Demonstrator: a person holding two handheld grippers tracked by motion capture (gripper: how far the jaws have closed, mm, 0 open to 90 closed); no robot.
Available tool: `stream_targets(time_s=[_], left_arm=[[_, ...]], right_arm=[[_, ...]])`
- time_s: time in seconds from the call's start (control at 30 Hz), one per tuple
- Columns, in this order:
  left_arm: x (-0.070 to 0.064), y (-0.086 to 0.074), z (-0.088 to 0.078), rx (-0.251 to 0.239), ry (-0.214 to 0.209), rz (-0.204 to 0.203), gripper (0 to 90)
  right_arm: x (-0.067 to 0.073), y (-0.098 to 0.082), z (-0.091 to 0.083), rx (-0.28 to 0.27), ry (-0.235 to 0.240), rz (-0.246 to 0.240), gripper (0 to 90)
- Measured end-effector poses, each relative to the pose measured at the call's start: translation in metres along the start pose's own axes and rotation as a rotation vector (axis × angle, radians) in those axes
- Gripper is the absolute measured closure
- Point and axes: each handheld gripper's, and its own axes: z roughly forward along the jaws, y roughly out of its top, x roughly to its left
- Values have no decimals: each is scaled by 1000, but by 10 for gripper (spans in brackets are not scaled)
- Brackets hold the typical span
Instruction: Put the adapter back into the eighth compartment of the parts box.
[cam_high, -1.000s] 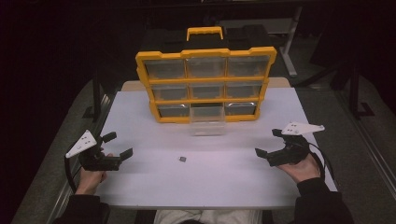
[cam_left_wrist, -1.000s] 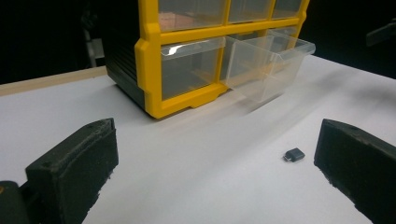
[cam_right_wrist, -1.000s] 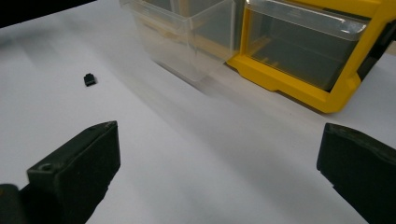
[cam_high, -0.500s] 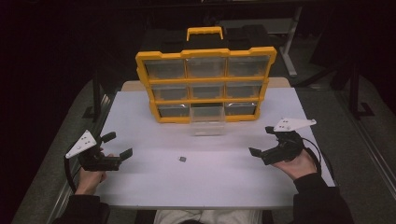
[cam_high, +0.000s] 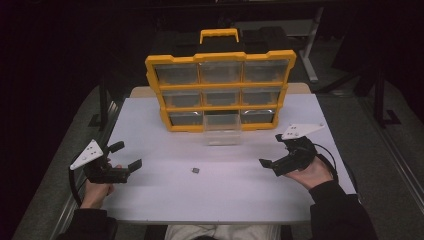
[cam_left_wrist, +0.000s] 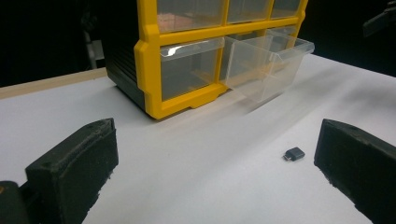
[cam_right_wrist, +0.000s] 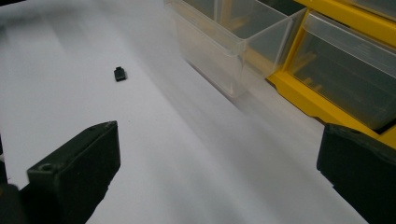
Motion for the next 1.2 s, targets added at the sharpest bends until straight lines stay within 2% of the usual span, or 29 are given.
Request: stream_targets(time_s=[1.2], left_arm=[[0,-1,0,-10,-1,-1,0]], right_arm=[[22,36,35,111,106,-97,0]])
